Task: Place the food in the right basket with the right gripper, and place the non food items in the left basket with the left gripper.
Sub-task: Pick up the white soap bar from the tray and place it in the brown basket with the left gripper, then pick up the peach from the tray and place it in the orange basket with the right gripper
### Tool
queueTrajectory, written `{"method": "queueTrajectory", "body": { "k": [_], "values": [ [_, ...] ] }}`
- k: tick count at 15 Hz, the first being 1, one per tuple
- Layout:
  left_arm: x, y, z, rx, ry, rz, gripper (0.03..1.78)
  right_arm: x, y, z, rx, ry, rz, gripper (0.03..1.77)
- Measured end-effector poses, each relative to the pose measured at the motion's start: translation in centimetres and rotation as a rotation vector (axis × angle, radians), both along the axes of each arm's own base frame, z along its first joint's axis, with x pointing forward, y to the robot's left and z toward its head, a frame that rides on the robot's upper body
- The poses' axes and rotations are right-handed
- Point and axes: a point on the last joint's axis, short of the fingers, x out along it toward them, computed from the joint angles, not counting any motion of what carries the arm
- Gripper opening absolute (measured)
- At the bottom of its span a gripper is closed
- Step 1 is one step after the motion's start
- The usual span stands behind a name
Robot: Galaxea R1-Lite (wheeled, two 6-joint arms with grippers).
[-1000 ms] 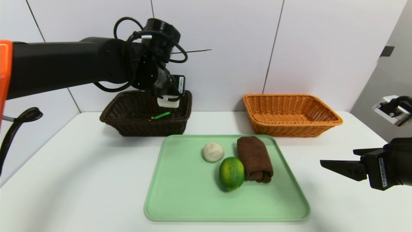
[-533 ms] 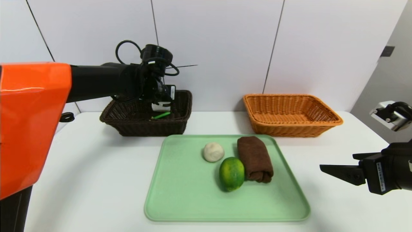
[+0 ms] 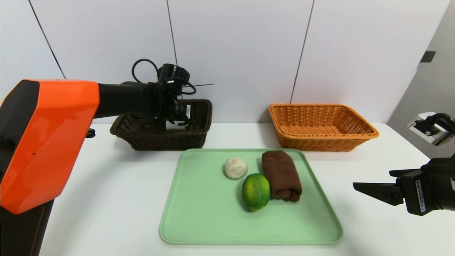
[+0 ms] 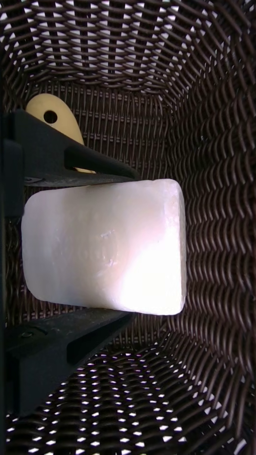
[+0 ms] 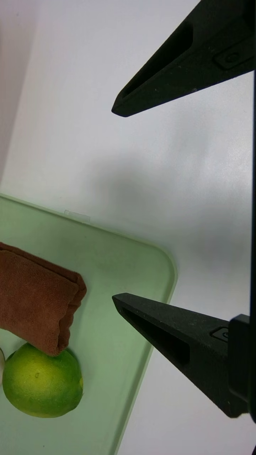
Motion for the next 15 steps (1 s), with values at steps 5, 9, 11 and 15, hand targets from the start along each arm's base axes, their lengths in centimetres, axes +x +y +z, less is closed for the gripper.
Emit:
{"method": "queueTrajectory", "body": {
  "k": [5,9,11,15],
  "values": [
    [0.3,0.3,-0.4,0.004,0.012,0.006,1.14,0.0,0.0,-0.1,0.0,0.003,0.0,1.71],
    [0.2,0.4,-0.1,0.001,0.004,0.009,1.37,0.0,0.0,-0.2,-0.001,0.005,-0.001,1.71],
    [0.0,0.6,0.4,-0.003,-0.006,0.012,1.45,0.0,0.0,-0.2,-0.001,0.005,0.0,1.71],
    [-1.4,1.6,3.5,-0.022,-0.054,0.022,1.55,-0.1,0.0,-0.1,0.001,0.002,-0.003,1.71]
  ]
}}
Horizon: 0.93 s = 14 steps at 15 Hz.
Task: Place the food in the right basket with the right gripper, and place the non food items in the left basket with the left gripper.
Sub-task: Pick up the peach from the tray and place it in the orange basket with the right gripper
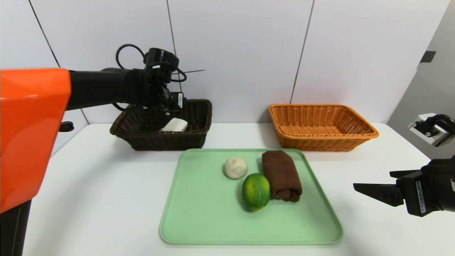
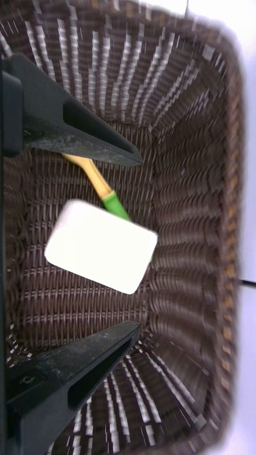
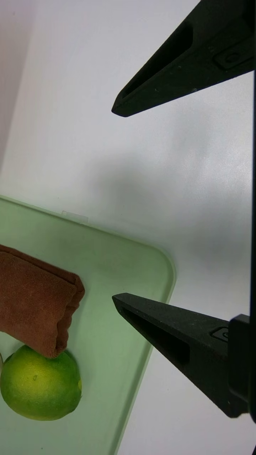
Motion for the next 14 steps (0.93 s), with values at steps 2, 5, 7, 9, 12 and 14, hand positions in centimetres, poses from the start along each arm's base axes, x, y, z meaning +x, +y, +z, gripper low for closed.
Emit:
{"method": "queueTrajectory", "body": {
  "k": [2,5,7,9,12,14],
  "values": [
    [-1.5,0.5,2.0,-0.01,-0.007,0.006,1.58,-0.1,0.0,0.1,0.0,-0.003,0.0,1.71],
    [-4.4,1.2,4.7,-0.067,0.003,0.033,1.62,-0.3,-0.1,0.3,0.002,-0.015,0.0,1.71],
    [-6.5,1.1,6.2,-0.108,0.022,0.04,1.64,-0.4,-0.1,0.4,0.003,-0.022,0.001,1.71],
    [-8.3,0.9,7.3,-0.144,0.035,0.039,1.66,-0.5,-0.1,0.5,0.004,-0.027,0.001,1.71],
    [-11.0,0.2,7.9,-0.172,0.076,0.022,1.67,-0.6,-0.2,0.8,0.008,-0.039,0.003,1.71],
    [-13.2,-0.5,7.6,-0.16,0.122,-0.015,1.67,-0.7,-0.1,1.0,0.01,-0.048,0.008,1.71]
  ]
}}
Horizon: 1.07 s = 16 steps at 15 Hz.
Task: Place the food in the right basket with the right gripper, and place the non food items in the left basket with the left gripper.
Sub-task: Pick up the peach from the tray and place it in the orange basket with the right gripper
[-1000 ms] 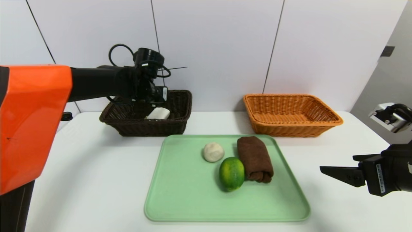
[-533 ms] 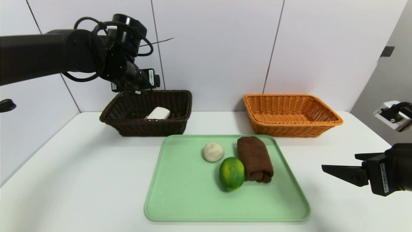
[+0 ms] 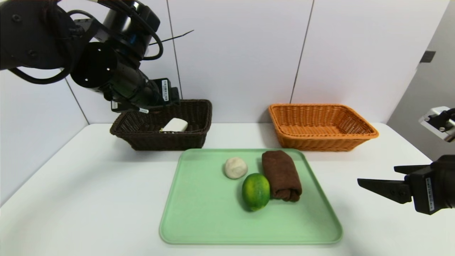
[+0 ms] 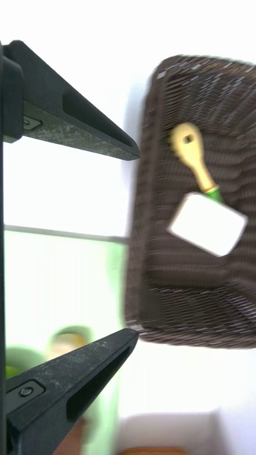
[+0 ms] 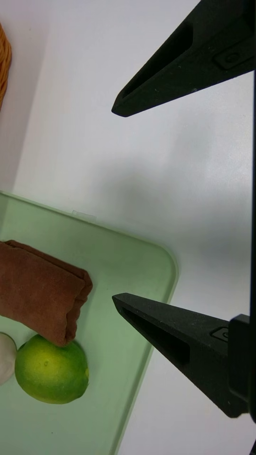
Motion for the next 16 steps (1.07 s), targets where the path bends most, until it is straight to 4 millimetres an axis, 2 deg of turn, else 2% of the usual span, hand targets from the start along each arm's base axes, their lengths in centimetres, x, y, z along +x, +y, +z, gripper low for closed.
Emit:
{"method": "queueTrajectory", "body": {
  "k": [5,10,14,16],
  "values": [
    [-6.2,-0.6,-1.9,0.051,0.096,-0.131,1.69,0.3,0.9,0.8,0.008,-0.023,0.07,1.71],
    [-11.4,1.3,-3.8,0.06,0.177,-0.251,1.69,3.1,3.4,2.3,0.014,-0.028,0.16,1.71],
    [-13.1,2.3,-4.0,0.06,0.174,-0.27,1.69,6.9,7.0,3.5,0.001,-0.004,0.228,1.71],
    [-13.3,2.4,-4.0,0.059,0.168,-0.269,1.69,8.8,9.1,3.3,-0.007,0.015,0.265,1.71]
  ]
}}
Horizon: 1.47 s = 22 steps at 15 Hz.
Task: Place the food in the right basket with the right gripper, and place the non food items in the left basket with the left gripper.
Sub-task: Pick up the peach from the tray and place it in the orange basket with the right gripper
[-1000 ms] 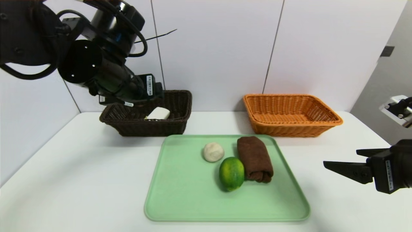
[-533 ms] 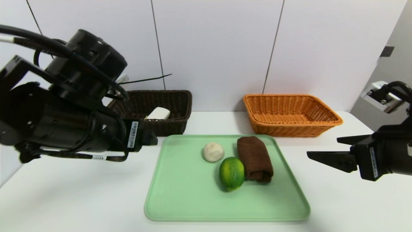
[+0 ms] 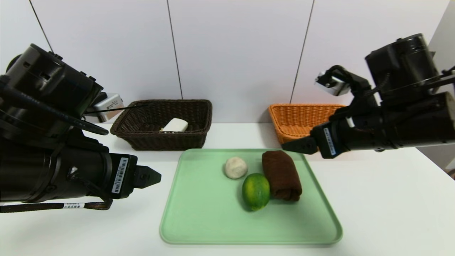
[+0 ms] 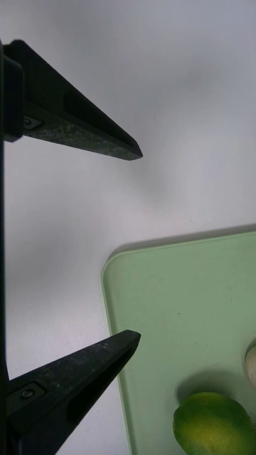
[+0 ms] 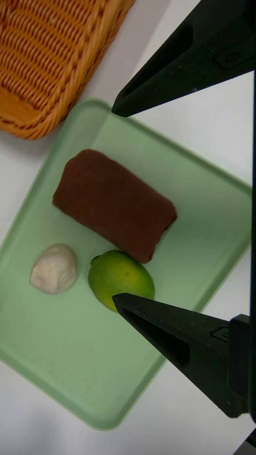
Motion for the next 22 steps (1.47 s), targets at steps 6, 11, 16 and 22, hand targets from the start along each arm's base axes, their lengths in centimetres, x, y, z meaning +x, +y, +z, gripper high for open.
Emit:
{"method": "queueTrajectory", "body": {
  "k": [6,11,16,22],
  "values": [
    [-0.1,0.1,0.1,-0.003,-0.006,0.0,1.69,4.6,6.4,-2.6,-0.032,0.047,0.096,1.71],
    [-0.1,0.1,0.1,-0.002,-0.005,0.0,1.69,7.0,10.6,-6.1,-0.092,0.082,0.119,1.71],
    [0.2,-0.2,0.0,-0.009,-0.011,0.001,1.69,8.2,12.7,-8.9,-0.13,0.122,0.138,1.71],
    [0.3,-0.3,-0.1,-0.005,-0.007,0.001,1.69,8.4,13.4,-10.1,-0.147,0.14,0.15,1.18]
  ]
}}
